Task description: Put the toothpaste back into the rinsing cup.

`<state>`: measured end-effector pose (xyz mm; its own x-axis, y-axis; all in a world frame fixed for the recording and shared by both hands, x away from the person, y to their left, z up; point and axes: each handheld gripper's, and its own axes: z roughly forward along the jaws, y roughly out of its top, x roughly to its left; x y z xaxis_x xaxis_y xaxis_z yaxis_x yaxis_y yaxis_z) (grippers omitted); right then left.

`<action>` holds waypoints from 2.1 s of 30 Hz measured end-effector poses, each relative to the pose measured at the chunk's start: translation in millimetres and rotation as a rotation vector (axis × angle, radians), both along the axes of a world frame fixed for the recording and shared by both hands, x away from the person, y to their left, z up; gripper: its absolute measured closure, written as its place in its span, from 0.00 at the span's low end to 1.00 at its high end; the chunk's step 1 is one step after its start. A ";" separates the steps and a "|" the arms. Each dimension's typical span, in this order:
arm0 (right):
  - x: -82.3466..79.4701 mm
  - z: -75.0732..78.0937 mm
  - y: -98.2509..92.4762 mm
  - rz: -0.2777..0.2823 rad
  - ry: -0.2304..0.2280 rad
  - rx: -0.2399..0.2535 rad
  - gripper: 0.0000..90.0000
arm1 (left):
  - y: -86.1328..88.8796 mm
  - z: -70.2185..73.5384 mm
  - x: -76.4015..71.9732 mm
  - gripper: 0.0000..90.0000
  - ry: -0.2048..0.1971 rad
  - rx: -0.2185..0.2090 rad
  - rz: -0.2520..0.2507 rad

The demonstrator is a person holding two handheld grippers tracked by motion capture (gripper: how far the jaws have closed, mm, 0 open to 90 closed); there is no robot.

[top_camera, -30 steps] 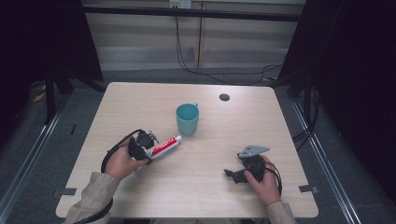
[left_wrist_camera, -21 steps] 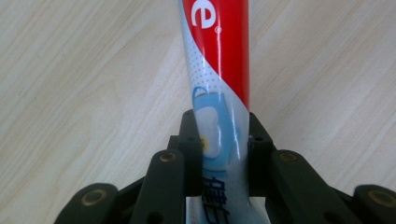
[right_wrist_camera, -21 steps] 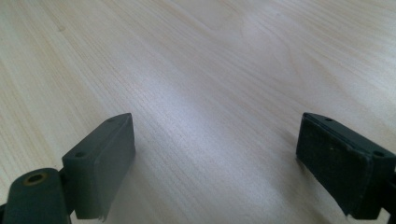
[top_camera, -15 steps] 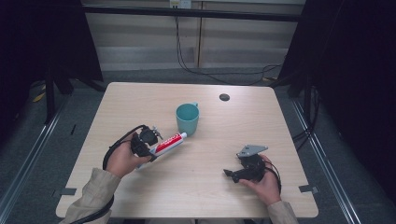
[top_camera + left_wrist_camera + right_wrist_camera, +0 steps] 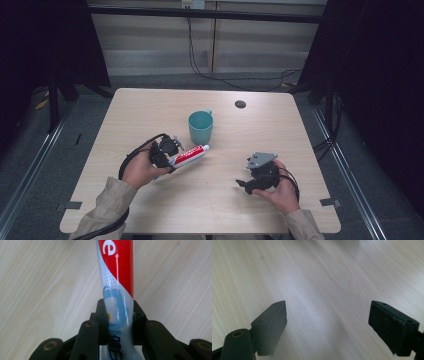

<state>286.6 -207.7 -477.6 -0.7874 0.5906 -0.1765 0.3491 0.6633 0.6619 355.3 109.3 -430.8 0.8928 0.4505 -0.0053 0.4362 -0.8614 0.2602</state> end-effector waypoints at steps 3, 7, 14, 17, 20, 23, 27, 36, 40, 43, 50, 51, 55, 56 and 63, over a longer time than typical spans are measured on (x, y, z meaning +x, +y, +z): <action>1.3 3.6 2.9 0.012 -0.004 -0.014 0.17 | -2.9 0.9 -0.1 0.83 -0.004 0.004 -0.008; 4.2 11.0 10.2 0.058 -0.025 -0.045 0.17 | -7.5 1.4 -0.5 0.83 0.005 0.000 -0.015; 7.5 20.1 17.3 0.092 -0.052 -0.070 0.18 | -14.3 1.5 -1.1 0.83 0.008 -0.002 -0.033; 8.9 27.6 21.6 0.110 -0.073 -0.087 0.18 | -19.5 2.1 -1.3 0.83 0.013 0.000 -0.044; 10.8 32.6 24.9 0.134 -0.088 -0.095 0.19 | -23.7 2.9 -0.6 0.82 0.022 -0.005 -0.054; 12.4 35.8 27.9 0.149 -0.100 -0.111 0.19 | -28.1 3.2 -0.3 0.82 0.027 -0.010 -0.058; 12.8 38.8 31.8 0.174 -0.111 -0.127 0.19 | -34.5 3.2 -1.5 0.82 0.026 -0.005 -0.076; 12.9 38.7 42.3 0.247 -0.164 -0.171 0.20 | -46.7 4.6 -3.7 0.83 0.040 -0.018 -0.108; 12.4 39.3 45.6 0.267 -0.170 -0.187 0.20 | -49.6 4.5 -3.9 0.83 0.043 -0.026 -0.107; 12.5 39.5 47.0 0.276 -0.182 -0.195 0.20 | -50.9 4.8 -4.1 0.83 0.041 -0.031 -0.113; 12.2 40.3 51.4 0.292 -0.193 -0.198 0.20 | -57.1 6.8 -4.1 0.83 0.046 -0.050 -0.119; 12.7 40.4 51.7 0.298 -0.196 -0.196 0.20 | -57.1 6.8 -4.1 0.82 0.046 -0.050 -0.119; 12.1 40.5 53.2 0.303 -0.194 -0.195 0.20 | -60.3 6.6 -3.7 0.82 0.047 -0.061 -0.129; 12.6 40.8 53.5 0.311 -0.201 -0.197 0.20 | -61.3 6.3 -4.2 0.82 0.049 -0.065 -0.122; 11.3 40.9 55.4 0.320 -0.213 -0.195 0.21 | -69.0 6.5 -5.0 0.82 0.054 -0.061 -0.139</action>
<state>297.9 -152.3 -436.7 -0.8595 0.2614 -0.4393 -0.0258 0.8361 0.5480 350.3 40.3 -424.4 0.9443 0.3196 -0.0789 0.3284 -0.8979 0.2933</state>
